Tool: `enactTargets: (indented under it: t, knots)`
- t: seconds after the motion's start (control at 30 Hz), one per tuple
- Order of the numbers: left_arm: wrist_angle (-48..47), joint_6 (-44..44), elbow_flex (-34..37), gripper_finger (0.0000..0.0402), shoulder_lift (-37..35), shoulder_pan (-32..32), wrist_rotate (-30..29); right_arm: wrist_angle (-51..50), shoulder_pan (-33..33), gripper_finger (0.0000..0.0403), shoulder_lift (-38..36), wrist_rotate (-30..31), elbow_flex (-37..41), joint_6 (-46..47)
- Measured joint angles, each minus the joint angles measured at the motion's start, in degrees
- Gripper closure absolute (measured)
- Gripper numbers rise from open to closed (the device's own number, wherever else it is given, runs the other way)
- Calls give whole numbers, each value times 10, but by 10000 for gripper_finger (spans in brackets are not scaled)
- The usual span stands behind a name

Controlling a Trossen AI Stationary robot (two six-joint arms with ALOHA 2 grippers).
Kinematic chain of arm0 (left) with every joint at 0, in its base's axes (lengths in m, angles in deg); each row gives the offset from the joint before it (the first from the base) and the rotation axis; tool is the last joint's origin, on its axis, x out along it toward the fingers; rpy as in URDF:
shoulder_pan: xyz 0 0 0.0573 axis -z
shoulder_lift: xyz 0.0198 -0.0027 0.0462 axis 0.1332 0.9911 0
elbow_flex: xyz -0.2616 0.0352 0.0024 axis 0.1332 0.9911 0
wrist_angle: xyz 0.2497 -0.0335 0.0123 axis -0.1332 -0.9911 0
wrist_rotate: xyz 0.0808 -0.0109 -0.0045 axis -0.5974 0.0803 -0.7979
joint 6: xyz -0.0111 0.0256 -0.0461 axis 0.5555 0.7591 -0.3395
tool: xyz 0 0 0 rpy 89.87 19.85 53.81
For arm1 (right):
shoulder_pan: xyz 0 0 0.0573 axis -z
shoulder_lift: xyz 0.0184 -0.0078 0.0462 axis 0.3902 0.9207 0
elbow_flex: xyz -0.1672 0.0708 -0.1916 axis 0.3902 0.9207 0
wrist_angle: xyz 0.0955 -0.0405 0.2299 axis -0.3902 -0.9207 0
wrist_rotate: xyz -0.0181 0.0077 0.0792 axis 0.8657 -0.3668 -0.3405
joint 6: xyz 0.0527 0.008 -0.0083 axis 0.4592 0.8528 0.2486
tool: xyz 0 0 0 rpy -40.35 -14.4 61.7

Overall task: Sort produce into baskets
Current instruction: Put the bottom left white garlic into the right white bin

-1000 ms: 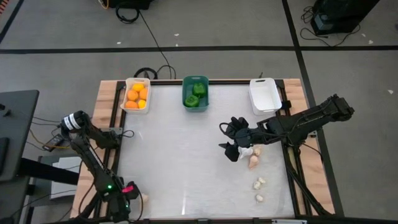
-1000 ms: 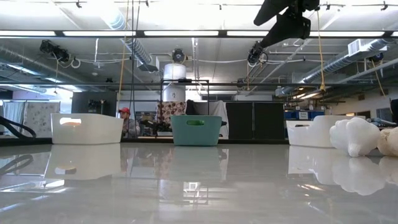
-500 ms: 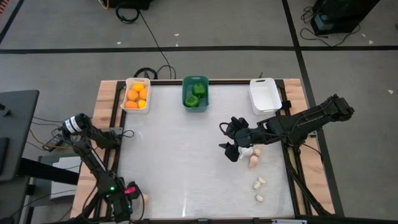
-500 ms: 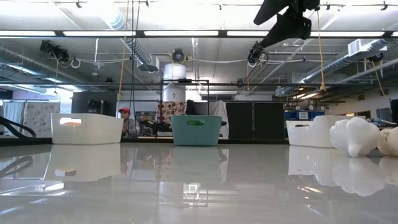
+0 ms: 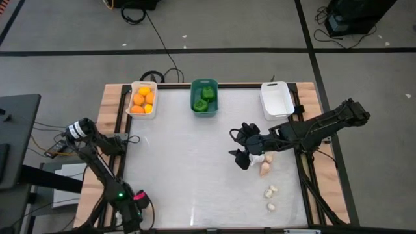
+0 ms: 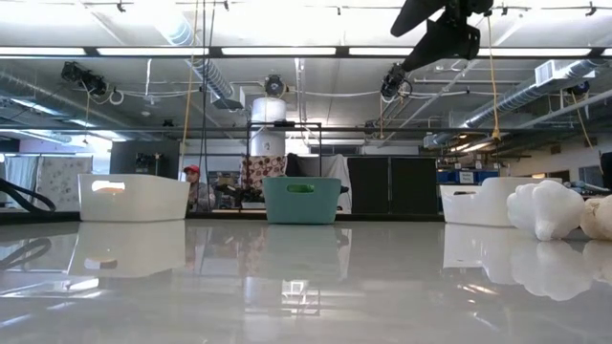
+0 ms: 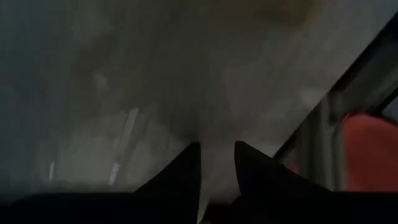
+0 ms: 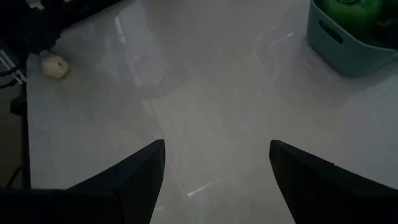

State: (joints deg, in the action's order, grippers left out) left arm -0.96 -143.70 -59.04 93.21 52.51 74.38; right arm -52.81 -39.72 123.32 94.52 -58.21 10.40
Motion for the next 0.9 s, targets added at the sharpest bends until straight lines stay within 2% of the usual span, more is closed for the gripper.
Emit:
enactTargets:
  t: [0.1, 0.2, 0.47, 0.63, 0.77, 0.9]
  knots:
    - [19, -3, 0, 294, 0, -1, -31, 0, 0, 104, 0, 0, 0, 0]
    - [39, -24, -1, 269, -1, -2, -53, 0, 0, 104, 0, 0, 0, 0]
    - [77, -95, -2, 141, -5, -1, -125, 0, 0, 104, 0, 0, 0, 0]
    - [61, -158, -3, 70, -7, -1, -200, 1, 0, 104, 0, 0, 0, 0]
    - [51, -200, -3, 56, -7, -4, -258, 2, 0, 104, 0, 0, 0, 0]
    - [48, -210, -2, 86, -7, -5, -281, 3, 0, 104, 0, 0, 0, 0]
